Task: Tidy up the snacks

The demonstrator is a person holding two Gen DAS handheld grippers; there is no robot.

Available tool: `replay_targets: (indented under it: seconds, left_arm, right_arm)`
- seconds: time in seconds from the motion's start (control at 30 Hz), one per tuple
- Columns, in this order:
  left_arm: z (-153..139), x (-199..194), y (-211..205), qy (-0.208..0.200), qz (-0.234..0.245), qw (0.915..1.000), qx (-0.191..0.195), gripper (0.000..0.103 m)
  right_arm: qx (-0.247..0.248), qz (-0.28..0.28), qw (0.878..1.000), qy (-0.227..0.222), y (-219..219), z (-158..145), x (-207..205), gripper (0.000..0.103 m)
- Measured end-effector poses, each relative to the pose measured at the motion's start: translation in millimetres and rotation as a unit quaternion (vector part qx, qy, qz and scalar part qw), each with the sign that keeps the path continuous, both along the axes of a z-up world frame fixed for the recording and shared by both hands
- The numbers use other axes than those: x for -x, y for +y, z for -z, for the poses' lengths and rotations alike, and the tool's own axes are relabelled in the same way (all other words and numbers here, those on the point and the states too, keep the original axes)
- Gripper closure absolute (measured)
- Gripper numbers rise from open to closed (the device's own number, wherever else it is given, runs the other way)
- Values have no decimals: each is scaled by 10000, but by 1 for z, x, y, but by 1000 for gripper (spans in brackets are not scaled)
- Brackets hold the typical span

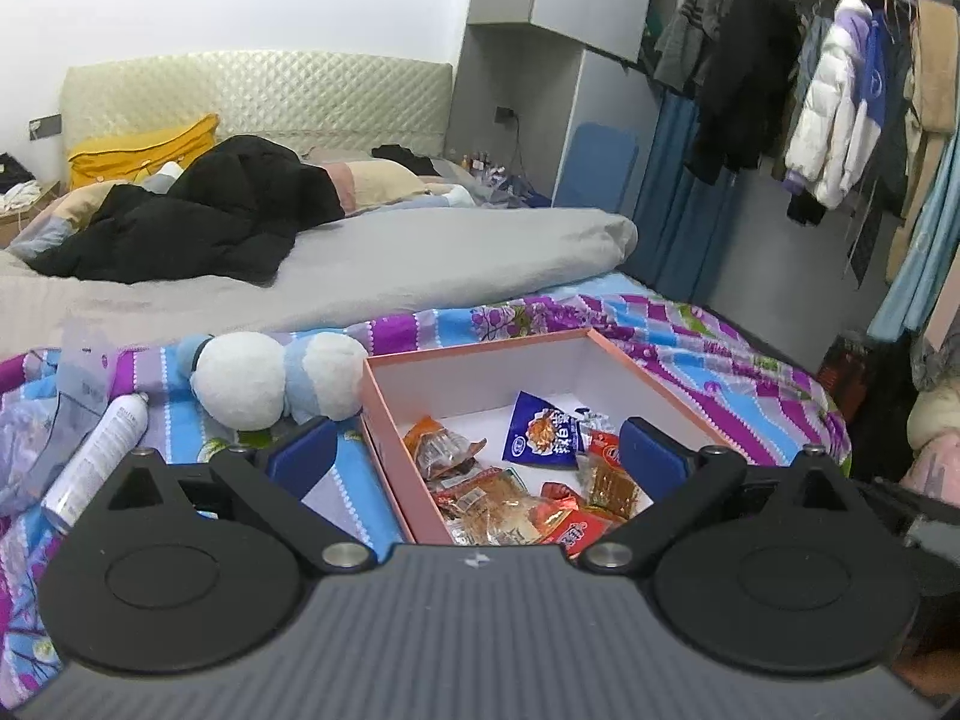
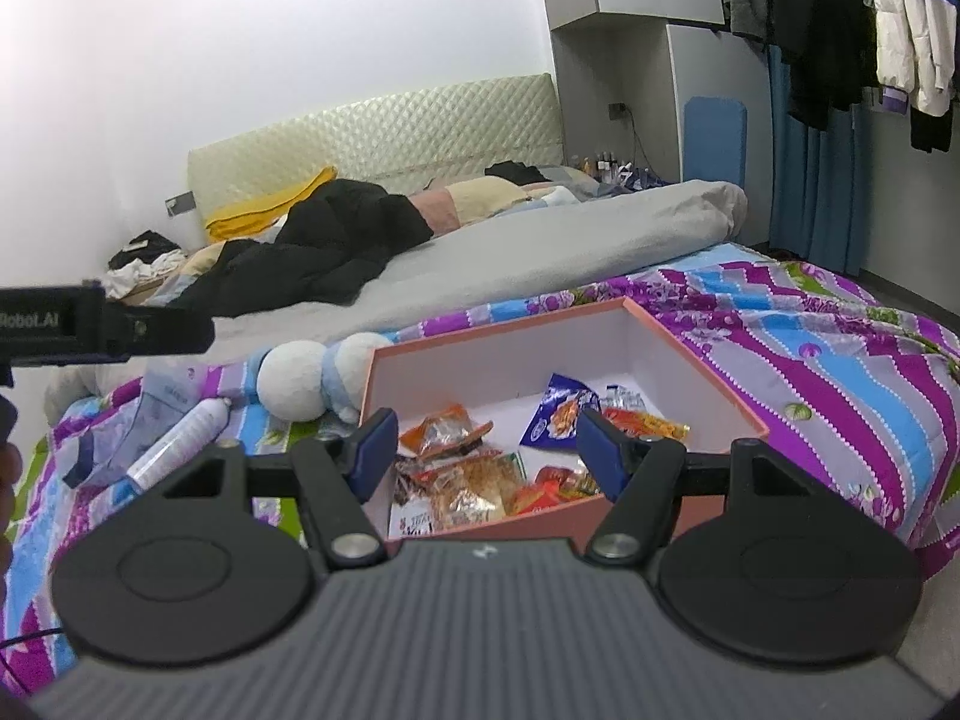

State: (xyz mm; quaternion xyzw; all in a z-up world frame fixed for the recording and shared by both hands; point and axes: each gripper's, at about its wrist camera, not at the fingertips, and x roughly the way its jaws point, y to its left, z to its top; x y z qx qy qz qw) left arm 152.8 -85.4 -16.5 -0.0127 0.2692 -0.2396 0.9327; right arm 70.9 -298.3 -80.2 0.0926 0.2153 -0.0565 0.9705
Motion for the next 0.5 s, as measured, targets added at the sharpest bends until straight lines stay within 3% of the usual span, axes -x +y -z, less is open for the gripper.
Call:
replay_targets:
  seconds: [0.5]
  left_arm:
    - [17, 28, 13, 200, -66, 9998, -48, 1]
  right_arm:
    - [-118, 94, 9998, 160, 3, 11, 21, 34]
